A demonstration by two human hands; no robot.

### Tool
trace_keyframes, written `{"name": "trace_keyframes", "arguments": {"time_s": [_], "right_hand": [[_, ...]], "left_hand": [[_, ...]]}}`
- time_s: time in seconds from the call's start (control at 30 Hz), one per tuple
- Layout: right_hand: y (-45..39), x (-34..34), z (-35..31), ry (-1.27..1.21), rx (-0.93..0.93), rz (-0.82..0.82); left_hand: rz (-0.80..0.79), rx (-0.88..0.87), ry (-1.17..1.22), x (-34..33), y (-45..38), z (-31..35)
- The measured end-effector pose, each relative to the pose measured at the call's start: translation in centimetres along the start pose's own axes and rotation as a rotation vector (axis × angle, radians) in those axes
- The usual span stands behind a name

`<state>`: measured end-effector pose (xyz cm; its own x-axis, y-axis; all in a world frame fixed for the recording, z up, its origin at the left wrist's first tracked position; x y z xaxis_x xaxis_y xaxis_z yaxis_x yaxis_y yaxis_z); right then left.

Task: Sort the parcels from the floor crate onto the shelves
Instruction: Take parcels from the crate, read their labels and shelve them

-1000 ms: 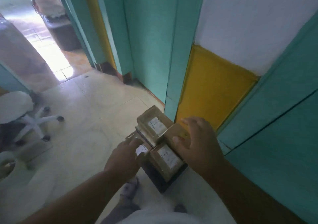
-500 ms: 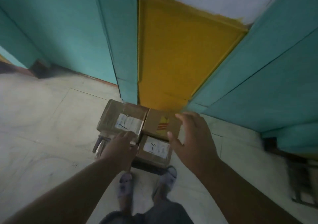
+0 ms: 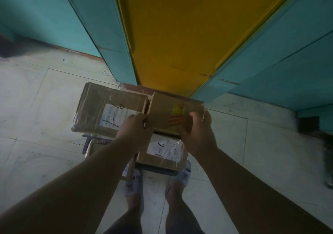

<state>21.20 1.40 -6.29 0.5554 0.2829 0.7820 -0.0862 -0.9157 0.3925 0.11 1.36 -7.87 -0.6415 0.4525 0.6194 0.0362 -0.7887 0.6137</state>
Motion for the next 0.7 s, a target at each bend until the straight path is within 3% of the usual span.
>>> {"name": "trace_keyframes", "arguments": {"time_s": [0.1, 0.23, 0.47, 0.53, 0.63, 0.7], "right_hand": [[0.6, 2.8, -0.9, -0.081, 0.048, 0.084], [4.1, 9.5, -4.1, -0.152, 0.131, 0.116], [13.6, 20.7, -11.2, -0.206, 0.279, 0.197], [15.6, 22.4, -12.4, -0.247, 0.273, 0.253], [18.2, 24.2, -14.0, -0.334, 0.242, 0.336], [19.3, 24.8, -15.3, -0.358, 0.279, 0.292]], "left_hand": [[0.092, -0.088, 0.088, 1.6, 1.2, 1.5], [0.191, -0.152, 0.375, 6.9, 5.8, 5.8], [0.401, 0.061, 0.529, 16.1, 17.1, 8.4], [0.377, 0.051, 0.6, 17.1, 19.4, 8.9], [0.219, -0.006, 0.752, 17.3, 21.0, 9.1], [0.119, -0.044, 0.779, 17.7, 21.6, 8.8]]}}
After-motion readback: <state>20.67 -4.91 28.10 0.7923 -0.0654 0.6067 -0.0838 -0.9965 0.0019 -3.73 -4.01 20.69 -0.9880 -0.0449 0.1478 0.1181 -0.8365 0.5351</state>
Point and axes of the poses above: each hand's wrist, its own y-axis away from the middle knuckle, its own x-axis out of the back of the hand, z = x × y, the point moved 7 cm from there along -y, towards the middle knuckle, and after that the axes turned 4 degrees about -y, right-handed, at the moved point
